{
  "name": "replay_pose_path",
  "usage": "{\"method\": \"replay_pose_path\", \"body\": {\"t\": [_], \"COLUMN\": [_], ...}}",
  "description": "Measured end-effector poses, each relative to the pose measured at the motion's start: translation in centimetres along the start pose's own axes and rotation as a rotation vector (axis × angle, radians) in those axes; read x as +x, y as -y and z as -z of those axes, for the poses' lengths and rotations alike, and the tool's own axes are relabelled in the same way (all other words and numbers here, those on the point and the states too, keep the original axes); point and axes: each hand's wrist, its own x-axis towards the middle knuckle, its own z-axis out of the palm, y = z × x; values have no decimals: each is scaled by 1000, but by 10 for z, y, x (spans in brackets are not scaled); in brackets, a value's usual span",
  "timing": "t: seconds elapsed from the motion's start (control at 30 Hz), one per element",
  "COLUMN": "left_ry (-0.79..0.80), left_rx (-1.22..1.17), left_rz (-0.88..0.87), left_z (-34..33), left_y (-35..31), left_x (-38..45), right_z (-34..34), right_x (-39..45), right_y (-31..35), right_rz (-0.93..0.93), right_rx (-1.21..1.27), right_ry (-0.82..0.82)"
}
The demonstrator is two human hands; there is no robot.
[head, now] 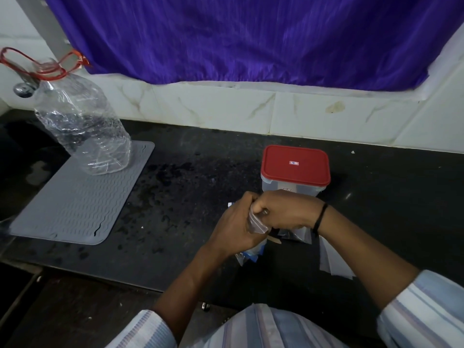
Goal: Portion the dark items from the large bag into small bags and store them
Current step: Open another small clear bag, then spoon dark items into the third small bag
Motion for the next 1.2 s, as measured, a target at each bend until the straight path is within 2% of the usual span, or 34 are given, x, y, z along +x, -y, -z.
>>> {"method": "replay_pose_path", "body": {"t": [0.1,0.2,0.3,0.37,0.43,0.5,0.6,0.67,0.83,0.93,1.07,1.2], "left_ry": [11,1,-62,-142,-231,-308,-369,-377,-270,-236,-322,-466], "left_rx": [-5,-41,-60,-75,-70,-25,2,-7,-12,-47,-347,-585], "left_rz": [-10,2,32,64,126,238,424,511,716,780,884,860], "left_z": [1,2,5,10,15,22,24,21,6,-1,-12,-20], "left_y": [1,0,0,0,1,6,15,18,20,21,24,21], "left_x": [-1,-1,-1,-2,-3,-6,-15,-21,-27,-29,-29,-25], "right_z": [0,0,-1,-7,-17,-35,-73,-95,-121,-127,-130,-124], "right_x": [1,2,-2,-5,-9,-14,-19,-20,-14,-9,-9,-10], "right_y": [1,0,1,-2,-7,-17,-32,-37,-38,-36,-34,-29], "right_rz": [-8,24,63,100,89,-21,-249,-300,-198,-185,-159,-174], "right_rx": [-5,6,177,396,528,418,144,97,0,-44,-90,-63], "right_ry": [31,-10,-71,-235,-472,-603,-434,-361,-464,-477,-472,-469]}}
